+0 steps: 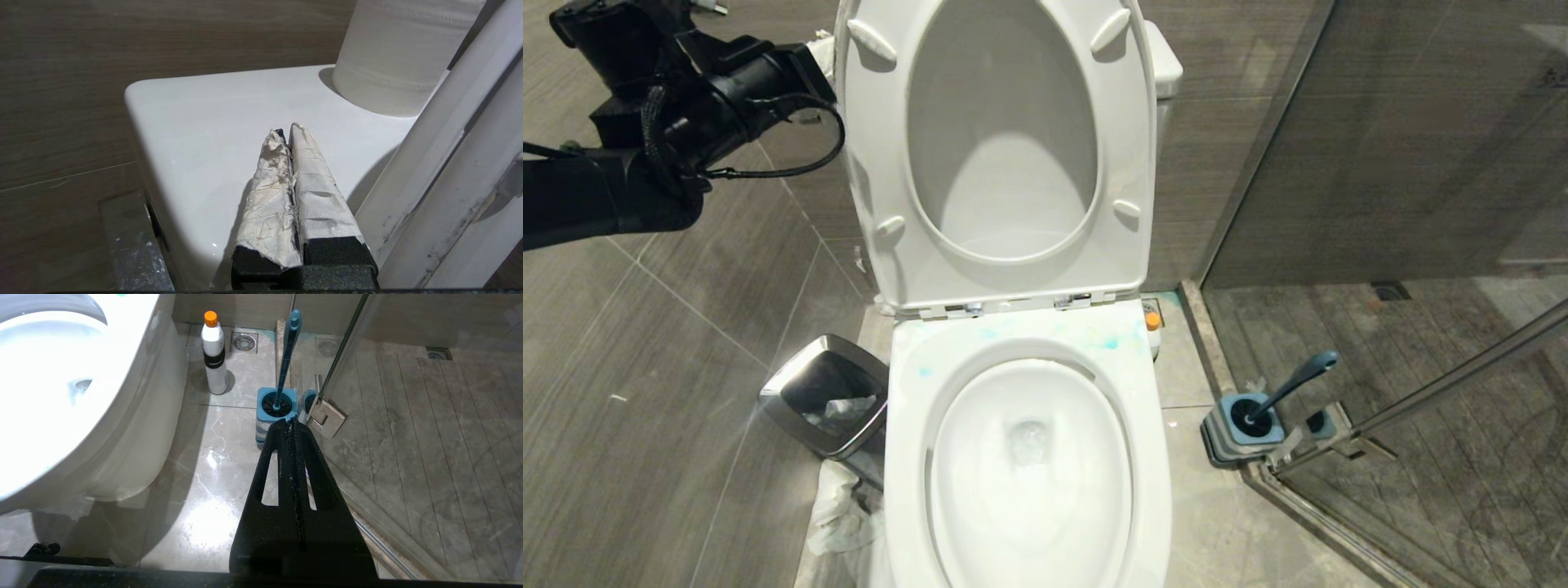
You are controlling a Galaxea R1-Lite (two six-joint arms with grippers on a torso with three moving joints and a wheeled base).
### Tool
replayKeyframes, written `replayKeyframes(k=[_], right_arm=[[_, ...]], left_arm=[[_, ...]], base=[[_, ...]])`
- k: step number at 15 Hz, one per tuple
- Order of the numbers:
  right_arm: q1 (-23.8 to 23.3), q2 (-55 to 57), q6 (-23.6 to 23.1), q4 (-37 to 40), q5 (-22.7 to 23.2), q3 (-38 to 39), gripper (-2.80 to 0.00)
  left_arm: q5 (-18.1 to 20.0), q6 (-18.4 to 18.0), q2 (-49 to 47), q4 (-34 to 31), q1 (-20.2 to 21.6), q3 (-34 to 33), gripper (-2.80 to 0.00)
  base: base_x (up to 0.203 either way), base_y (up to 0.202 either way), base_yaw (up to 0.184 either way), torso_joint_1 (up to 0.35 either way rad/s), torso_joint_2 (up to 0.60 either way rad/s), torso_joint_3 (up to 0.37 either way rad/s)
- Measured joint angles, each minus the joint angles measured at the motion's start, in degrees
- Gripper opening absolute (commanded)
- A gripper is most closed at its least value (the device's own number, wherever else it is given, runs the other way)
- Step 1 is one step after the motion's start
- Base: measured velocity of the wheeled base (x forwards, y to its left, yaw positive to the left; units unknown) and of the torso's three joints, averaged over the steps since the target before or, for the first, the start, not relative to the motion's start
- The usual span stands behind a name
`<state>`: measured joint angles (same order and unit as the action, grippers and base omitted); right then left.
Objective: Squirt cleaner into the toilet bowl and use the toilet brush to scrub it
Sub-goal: Close the toilet lid
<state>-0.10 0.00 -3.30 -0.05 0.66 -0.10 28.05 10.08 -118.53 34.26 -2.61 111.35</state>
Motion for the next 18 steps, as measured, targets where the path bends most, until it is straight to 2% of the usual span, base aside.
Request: replayKeyframes(k=[3,5,7,10,13,16,18], right_arm=[[0.0,0.0,0.0,0.0,0.0,0.0,-2.8],[0.0,0.0,0.0,0.0,0.0,0.0,-2.8],[0.0,0.0,0.0,0.0,0.0,0.0,-2.8],[0.0,0.0,0.0,0.0,0.0,0.0,-2.8],[0.0,0.0,0.0,0.0,0.0,0.0,-2.8],[0.0,0.0,0.0,0.0,0.0,0.0,-2.8],[0.0,0.0,0.0,0.0,0.0,0.0,-2.8]], left_arm=[[0.0,-0.6,-0.6,-0.1,-0.2,-0.2,-2.8],[0.6,0.6,-0.7,-0.7,-0.3,-0.5,-2.8],[2.9,4.4,-0.4,-1.0,-0.3,-0.9,-2.8],[7.1,12.1,0.8,-1.0,-0.2,-3.4,-2.8],[12.6,15.8,3.0,-0.9,-0.1,-8.4,-2.8],[17.6,16.3,6.3,-1.0,-0.1,-16.2,-2.8],[18.6,16.3,9.6,-1.3,0.0,-23.4,-2.8]], base=[[0.0,0.0,0.0,0.0,0.0,0.0],[0.0,0.0,0.0,0.0,0.0,0.0],[0.0,0.0,0.0,0.0,0.0,0.0],[0.0,0.0,0.0,0.0,0.0,0.0],[0.0,0.0,0.0,0.0,0.0,0.0],[0.0,0.0,0.0,0.0,0.0,0.0],[0.0,0.0,0.0,0.0,0.0,0.0]])
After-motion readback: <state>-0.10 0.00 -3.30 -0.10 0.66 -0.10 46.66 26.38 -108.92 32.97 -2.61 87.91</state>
